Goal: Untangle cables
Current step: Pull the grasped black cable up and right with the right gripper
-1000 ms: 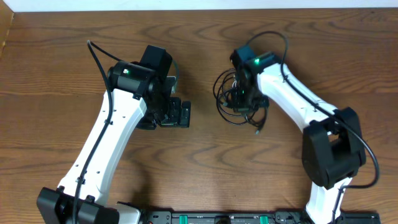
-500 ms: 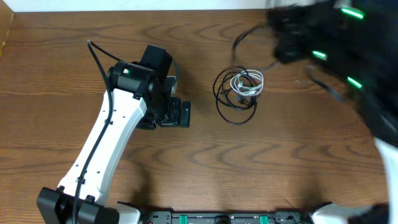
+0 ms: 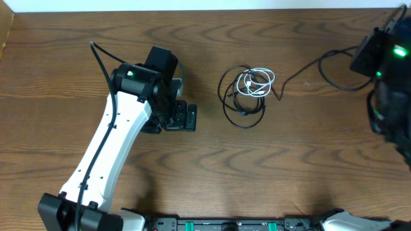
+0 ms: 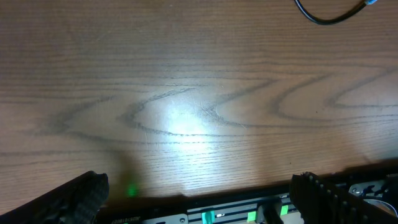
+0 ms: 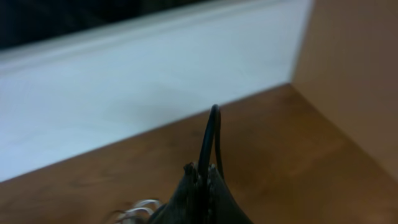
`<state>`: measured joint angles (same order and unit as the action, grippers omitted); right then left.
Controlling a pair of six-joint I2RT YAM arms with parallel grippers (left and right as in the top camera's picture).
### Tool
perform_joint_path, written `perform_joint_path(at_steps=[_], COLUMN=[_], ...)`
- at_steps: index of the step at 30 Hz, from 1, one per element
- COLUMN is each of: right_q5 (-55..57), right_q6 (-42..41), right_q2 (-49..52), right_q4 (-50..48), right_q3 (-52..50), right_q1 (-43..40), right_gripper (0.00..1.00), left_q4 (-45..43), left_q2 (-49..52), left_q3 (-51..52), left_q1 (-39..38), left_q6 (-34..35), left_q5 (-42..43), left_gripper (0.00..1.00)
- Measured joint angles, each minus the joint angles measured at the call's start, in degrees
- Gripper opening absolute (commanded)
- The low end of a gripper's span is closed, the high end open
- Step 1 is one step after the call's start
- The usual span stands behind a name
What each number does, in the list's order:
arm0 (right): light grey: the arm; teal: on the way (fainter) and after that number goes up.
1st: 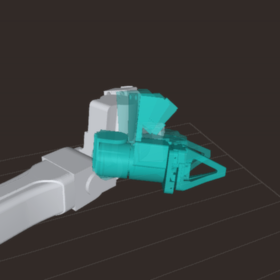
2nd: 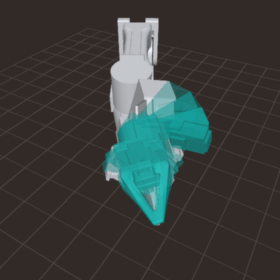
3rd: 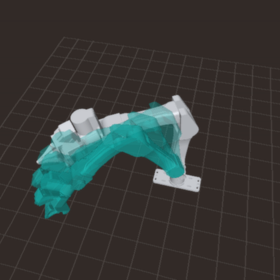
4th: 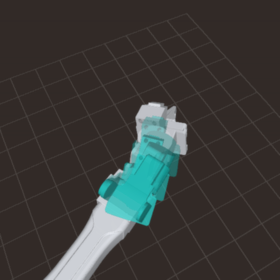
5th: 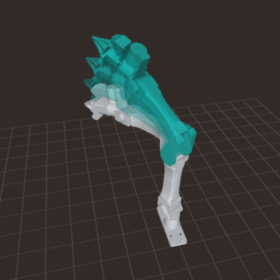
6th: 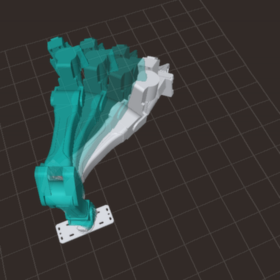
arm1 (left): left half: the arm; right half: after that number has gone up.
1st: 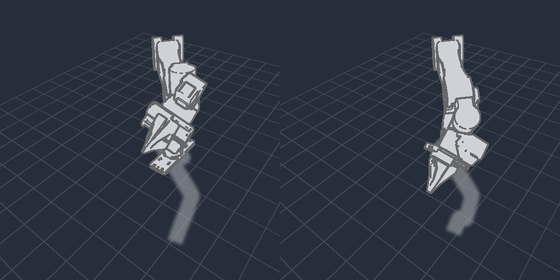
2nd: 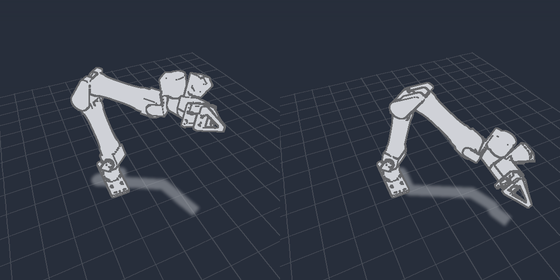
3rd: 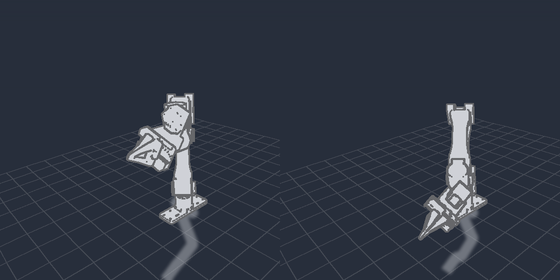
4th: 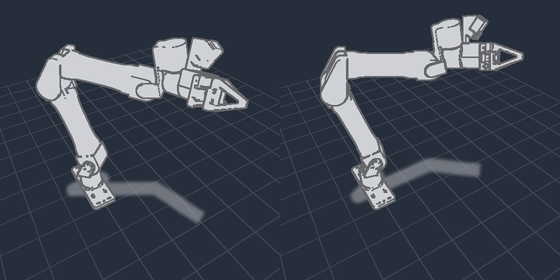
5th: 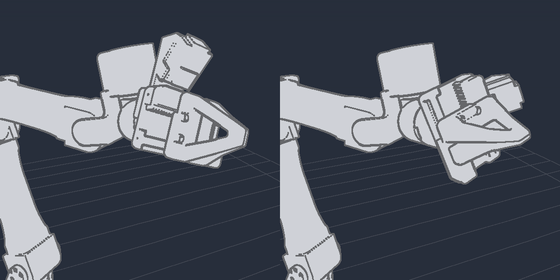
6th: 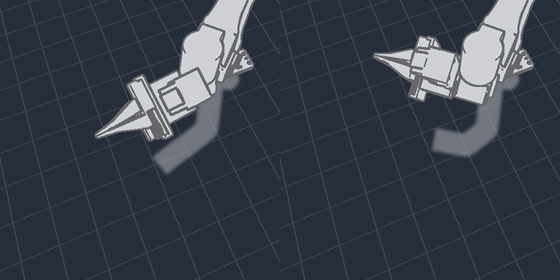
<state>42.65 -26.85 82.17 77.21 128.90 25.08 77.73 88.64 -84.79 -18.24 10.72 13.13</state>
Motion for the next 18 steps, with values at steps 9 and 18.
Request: perform_joint_path(at_steps=[9,18], right_q5=[2.16,-1.79], right_q6=[-5.4,-8.28], right_q2=[5.25,11.02], right_q4=[5.99,6.1], right_q3=[-4.66,-14.8], right_q1=[-0.13,-9.88], right_gripper=[0.04,0.01], left_q4=[0.0,0.0], left_q2=[0.0,0.0], left_q3=[0.0,0.0], left_q1=[0.0,0.0], left_q6=[0.0,0.0], left_q5=[0.02,0.0], left_gripper=[0.98,0.98])
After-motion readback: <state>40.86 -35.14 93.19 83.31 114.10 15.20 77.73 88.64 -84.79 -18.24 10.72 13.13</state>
